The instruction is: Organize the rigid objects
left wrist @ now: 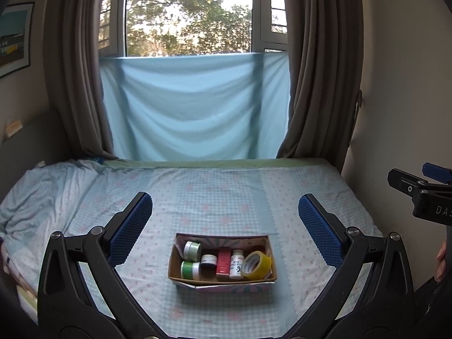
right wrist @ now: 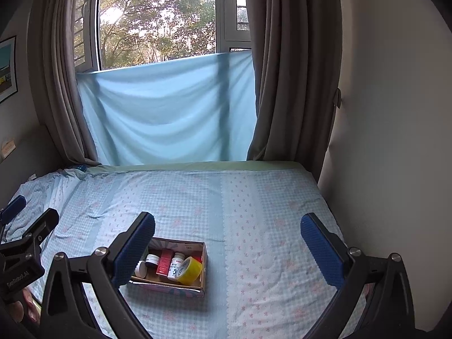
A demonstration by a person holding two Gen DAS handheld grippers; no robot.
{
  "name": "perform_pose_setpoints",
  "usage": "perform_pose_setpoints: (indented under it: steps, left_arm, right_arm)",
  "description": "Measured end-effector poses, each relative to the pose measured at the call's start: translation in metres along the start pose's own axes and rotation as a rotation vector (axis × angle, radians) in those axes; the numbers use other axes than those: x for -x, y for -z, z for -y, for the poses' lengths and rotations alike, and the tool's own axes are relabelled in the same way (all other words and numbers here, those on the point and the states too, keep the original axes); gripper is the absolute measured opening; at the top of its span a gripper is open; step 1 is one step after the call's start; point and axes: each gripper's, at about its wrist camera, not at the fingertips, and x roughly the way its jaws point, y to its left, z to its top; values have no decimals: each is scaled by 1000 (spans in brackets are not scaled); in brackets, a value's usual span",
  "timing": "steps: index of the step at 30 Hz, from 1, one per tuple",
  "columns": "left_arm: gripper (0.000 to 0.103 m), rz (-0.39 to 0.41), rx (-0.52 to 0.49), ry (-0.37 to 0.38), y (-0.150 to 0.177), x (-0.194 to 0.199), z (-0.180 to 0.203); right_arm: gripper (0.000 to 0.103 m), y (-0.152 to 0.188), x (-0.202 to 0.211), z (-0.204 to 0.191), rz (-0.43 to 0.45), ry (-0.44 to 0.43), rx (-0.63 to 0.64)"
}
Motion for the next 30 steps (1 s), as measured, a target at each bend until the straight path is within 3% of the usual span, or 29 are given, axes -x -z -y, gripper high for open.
perform_pose_setpoints:
  steps: [12,16,23,30]
  left_arm:
    - [103,15,-13,-28,4,-3,2]
    - [103,19,-5,-6,6,-4,1]
    - [103,69,27,-47,5,-2,-4]
    - [103,36,35,-38,7,-19,-7]
  right_arm:
    - [103,-1,-2,-3,-1,5,9]
    - [103,-1,-3,-4,-2,-1,6]
    - [103,0,-9,-5,-16,7,18]
    - [103,4,-25,-6,-52,6,14]
